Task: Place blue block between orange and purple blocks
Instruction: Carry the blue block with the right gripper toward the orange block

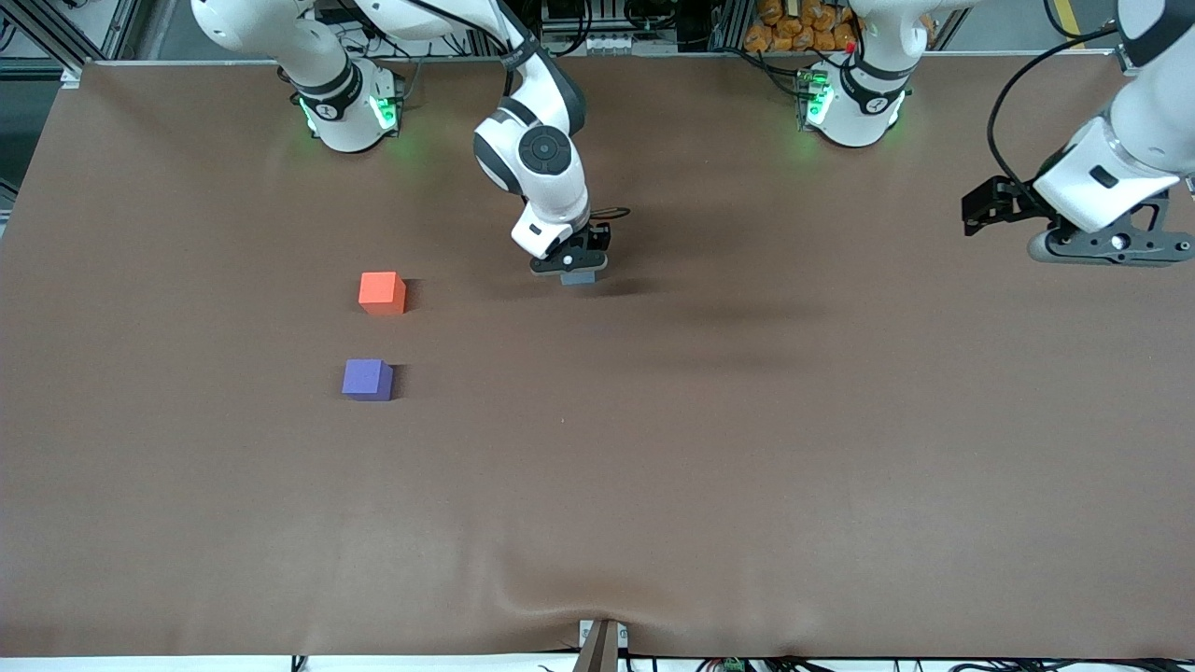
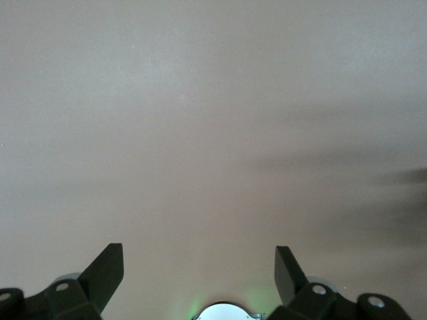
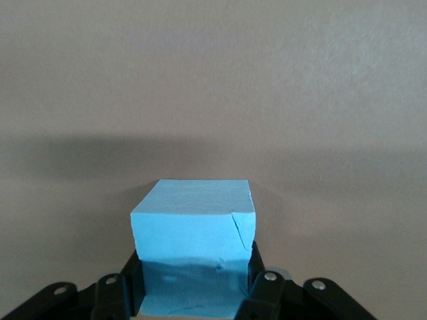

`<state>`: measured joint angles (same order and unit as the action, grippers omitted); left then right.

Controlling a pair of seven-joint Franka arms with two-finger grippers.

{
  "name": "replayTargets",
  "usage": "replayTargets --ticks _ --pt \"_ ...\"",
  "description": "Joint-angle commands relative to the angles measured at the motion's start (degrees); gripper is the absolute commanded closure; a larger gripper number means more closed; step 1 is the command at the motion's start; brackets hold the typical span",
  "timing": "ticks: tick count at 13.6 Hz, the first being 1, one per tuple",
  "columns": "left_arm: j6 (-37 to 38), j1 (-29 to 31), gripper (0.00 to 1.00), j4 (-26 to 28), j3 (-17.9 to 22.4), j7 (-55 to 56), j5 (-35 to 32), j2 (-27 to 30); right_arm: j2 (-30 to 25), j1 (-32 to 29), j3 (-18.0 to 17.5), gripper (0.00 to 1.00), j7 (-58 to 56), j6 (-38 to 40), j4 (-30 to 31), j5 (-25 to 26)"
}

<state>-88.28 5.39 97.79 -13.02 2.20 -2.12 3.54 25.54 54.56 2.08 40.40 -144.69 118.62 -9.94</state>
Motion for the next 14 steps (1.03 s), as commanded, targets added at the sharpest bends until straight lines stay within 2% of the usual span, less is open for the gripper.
replayTargets --ticks 1,2,3,6,9,11,14 --pt "1.97 -7.9 0.0 -3.12 8.59 0.7 0.1 0.59 -3.29 -2.52 1.79 1.0 0.38 3.69 -1.71 0.97" --pt "2.06 -10.63 0.0 -3.92 11.76 0.61 0.1 0.67 -4.95 -4.53 2.4 1.0 -0.15 6.84 -2.77 1.06" --pt "2.06 -10.66 0.0 -4.19 12.22 0.44 0.19 0.76 -7.06 -7.16 2.58 1.0 -1.28 10.09 -3.73 1.06" --pt "2.06 -10.05 0.0 -4.45 12.32 0.44 0.27 1.9 -13.65 -18.57 2.49 1.0 -12.94 16.95 -3.83 0.97" --pt "2.24 -9.87 0.0 -4.89 11.88 0.52 0.8 1.91 -15.78 -28.33 2.84 1.0 -22.36 25.4 -4.98 1.06" --pt "3.2 -9.78 0.0 -8.13 11.36 0.61 0.98 1.38 -16.83 -34.75 2.76 1.0 -30.35 26.82 -3.4 1.06" --pt "3.29 -7.77 0.0 -12.17 9.08 2.28 0.98 -0.99 -16.75 -36.53 2.84 1.0 -31.18 26.56 -1.03 0.97"
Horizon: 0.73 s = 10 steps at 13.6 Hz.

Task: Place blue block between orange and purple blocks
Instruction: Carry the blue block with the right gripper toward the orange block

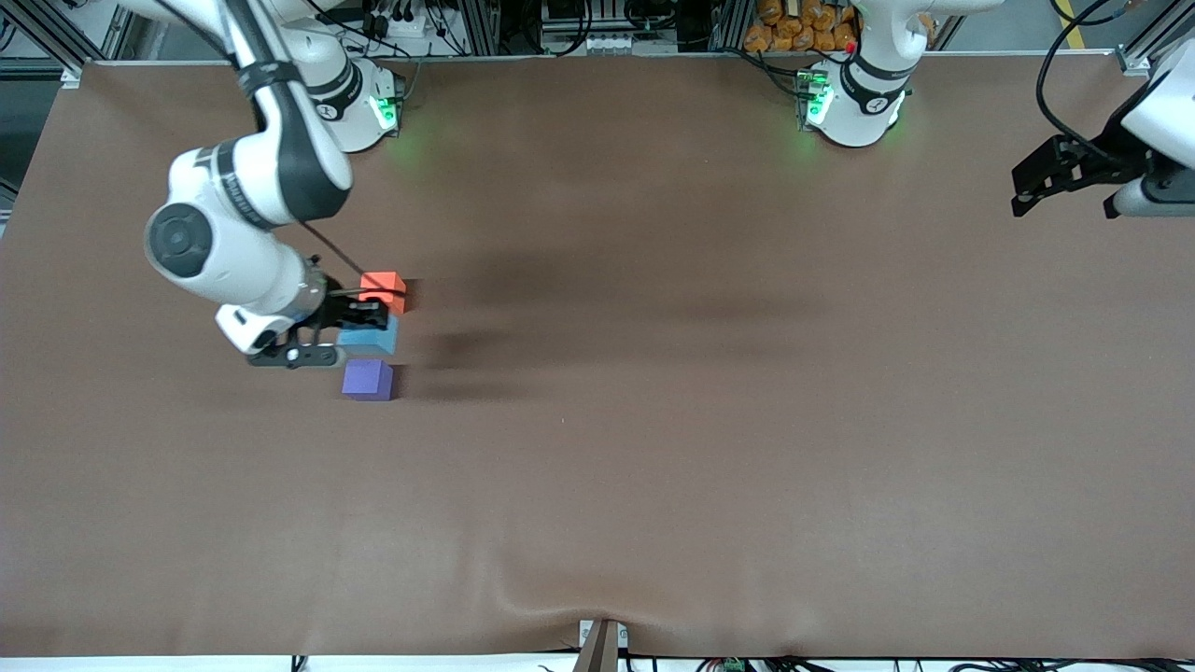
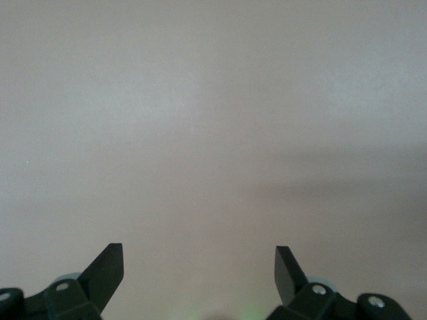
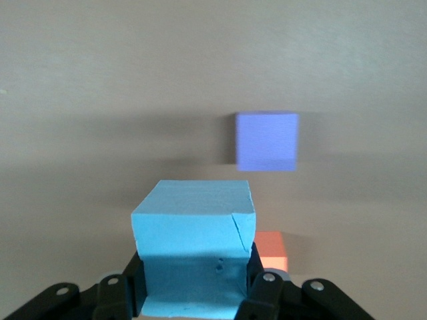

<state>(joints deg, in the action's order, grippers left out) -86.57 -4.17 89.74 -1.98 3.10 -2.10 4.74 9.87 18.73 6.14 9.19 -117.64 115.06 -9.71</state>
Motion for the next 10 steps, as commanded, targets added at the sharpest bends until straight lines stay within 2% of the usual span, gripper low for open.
replayTargets --ticks 1,2,4,8,10 --pt "1.58 3.28 0.0 -4.39 -3.71 1.38 0.87 -2.28 -0.99 -1.06 -1.22 1.0 0.04 -1.53 4.02 0.74" --pt "1.58 3.55 0.0 -4.39 -5.04 1.47 0.78 -2.28 -0.99 -2.11 -1.22 1.0 -0.13 -2.5 4.99 0.74" --pt "1.67 3.03 0.0 -4.39 -5.05 1.47 0.78 -2.2 -0.73 -3.61 -1.22 1.0 -0.83 -4.0 6.49 0.74" --pt "2.37 3.2 0.0 -4.39 -5.31 1.21 0.87 -1.49 -0.29 -3.09 -1.3 1.0 -1.71 -12.07 11.49 0.83" --pt "4.2 3.03 0.0 -4.39 -5.58 -0.8 0.43 -1.32 0.41 -3.18 -1.3 1.0 -2.51 -13.23 11.85 0.83"
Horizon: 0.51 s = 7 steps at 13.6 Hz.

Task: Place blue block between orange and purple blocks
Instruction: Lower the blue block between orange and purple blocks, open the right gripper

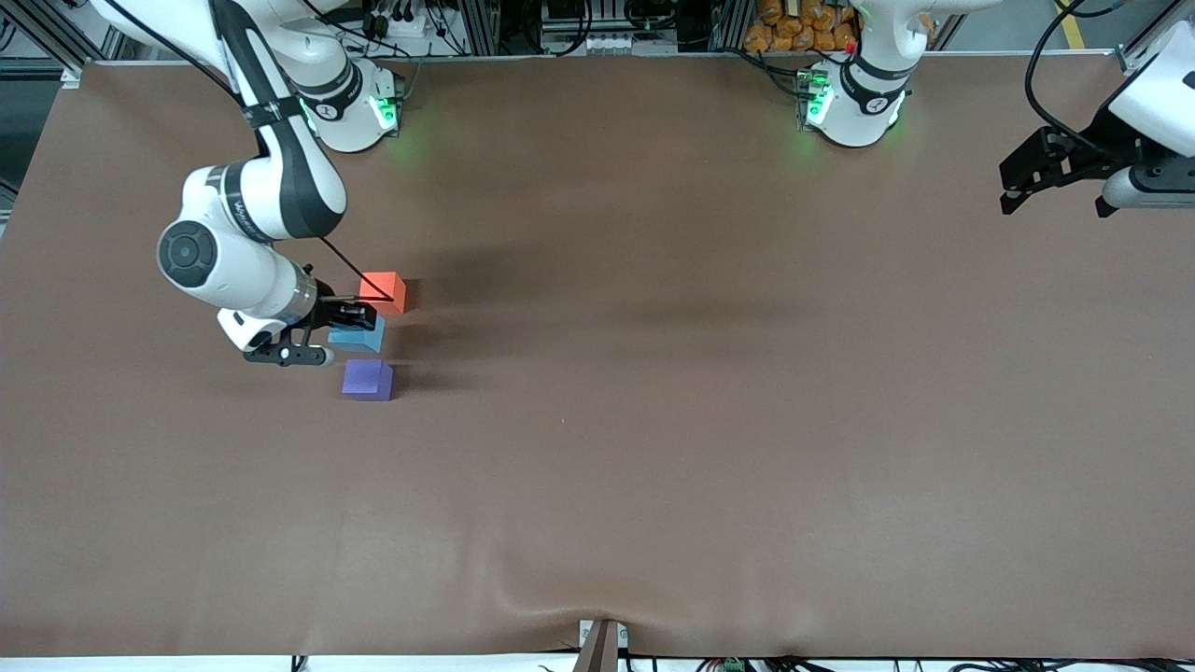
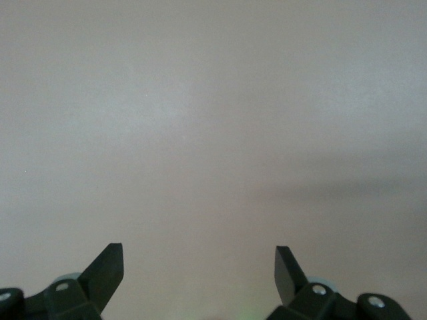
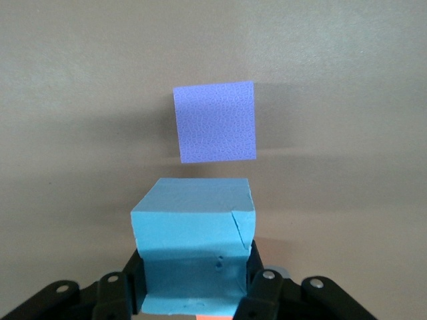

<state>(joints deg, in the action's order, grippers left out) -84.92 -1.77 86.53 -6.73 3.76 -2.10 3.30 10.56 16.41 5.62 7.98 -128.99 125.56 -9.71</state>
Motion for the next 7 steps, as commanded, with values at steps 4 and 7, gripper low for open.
replayTargets --ticks 4,7 --pt "7.13 0.63 0.0 -0.57 0.05 -8.95 1.22 2.68 1.74 -0.68 -0.78 1.0 -1.3 -6.88 3.28 0.83" --pt "7.05 1.5 0.0 -0.4 0.49 -5.18 3.5 2.24 2.71 -0.42 -0.87 1.0 -1.3 -10.91 5.39 0.74"
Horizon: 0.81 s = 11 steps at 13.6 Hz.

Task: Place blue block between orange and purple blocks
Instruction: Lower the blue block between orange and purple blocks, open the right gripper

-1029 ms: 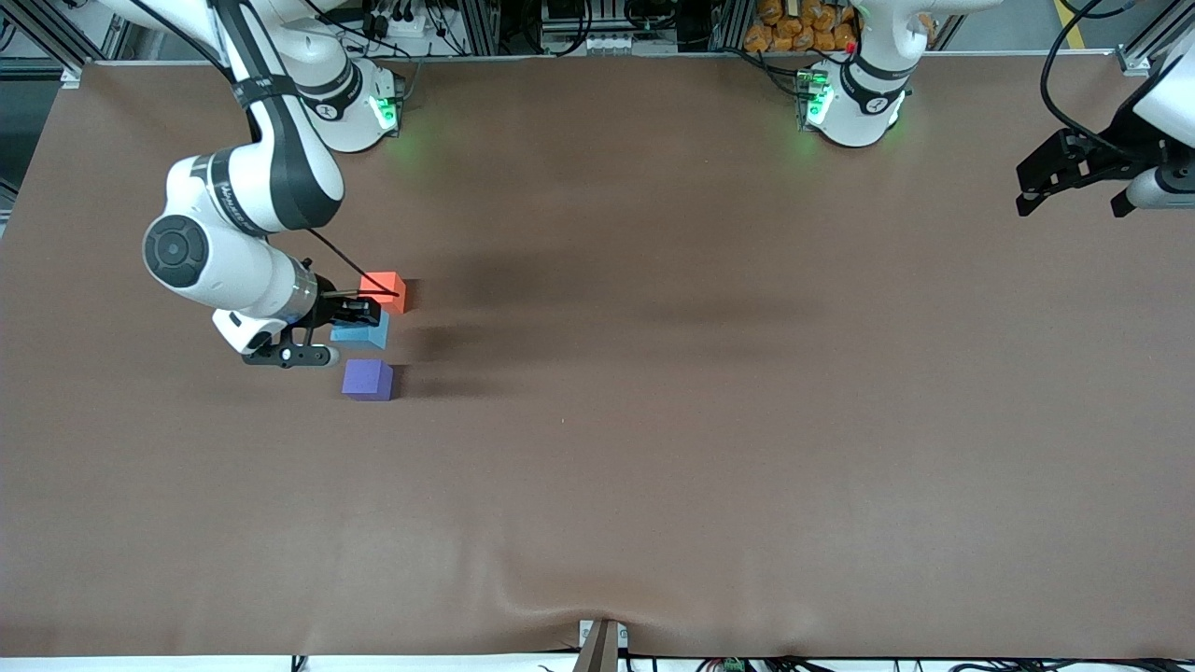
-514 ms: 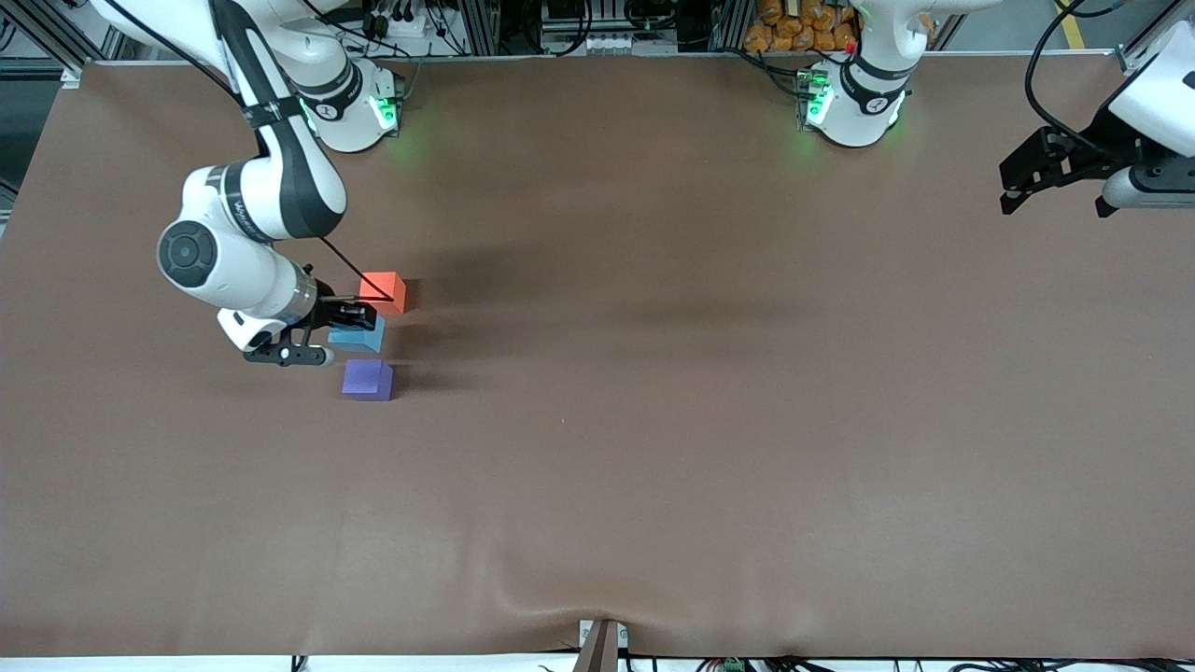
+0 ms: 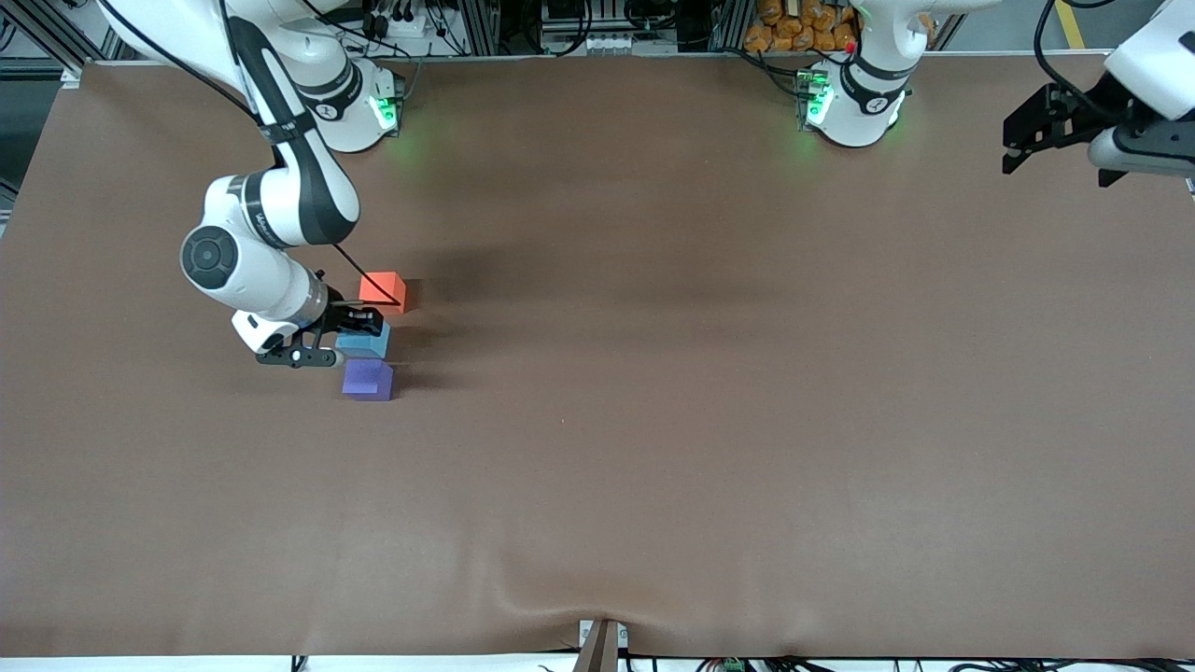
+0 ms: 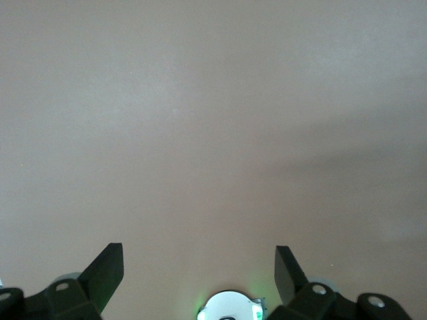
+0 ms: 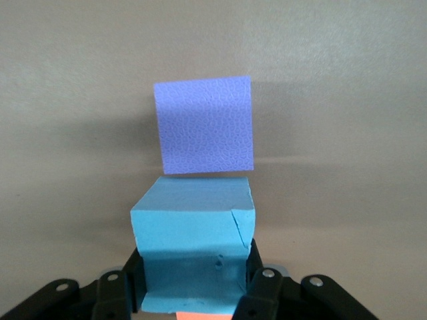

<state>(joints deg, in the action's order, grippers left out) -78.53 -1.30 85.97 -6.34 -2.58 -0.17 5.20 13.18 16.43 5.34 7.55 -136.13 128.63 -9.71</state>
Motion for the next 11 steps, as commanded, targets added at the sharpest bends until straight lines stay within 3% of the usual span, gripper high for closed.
replayTargets --ticks 1,11 --pt "0.66 1.12 0.0 0.42 0.1 1.18 1.49 0.25 0.61 -0.43 -0.6 1.0 -0.87 -5.53 3.11 0.74" --pt "0.75 3.93 0.0 0.43 0.01 2.58 0.96 0.16 3.51 -0.17 -0.77 1.0 -0.96 -12.13 5.48 0.74"
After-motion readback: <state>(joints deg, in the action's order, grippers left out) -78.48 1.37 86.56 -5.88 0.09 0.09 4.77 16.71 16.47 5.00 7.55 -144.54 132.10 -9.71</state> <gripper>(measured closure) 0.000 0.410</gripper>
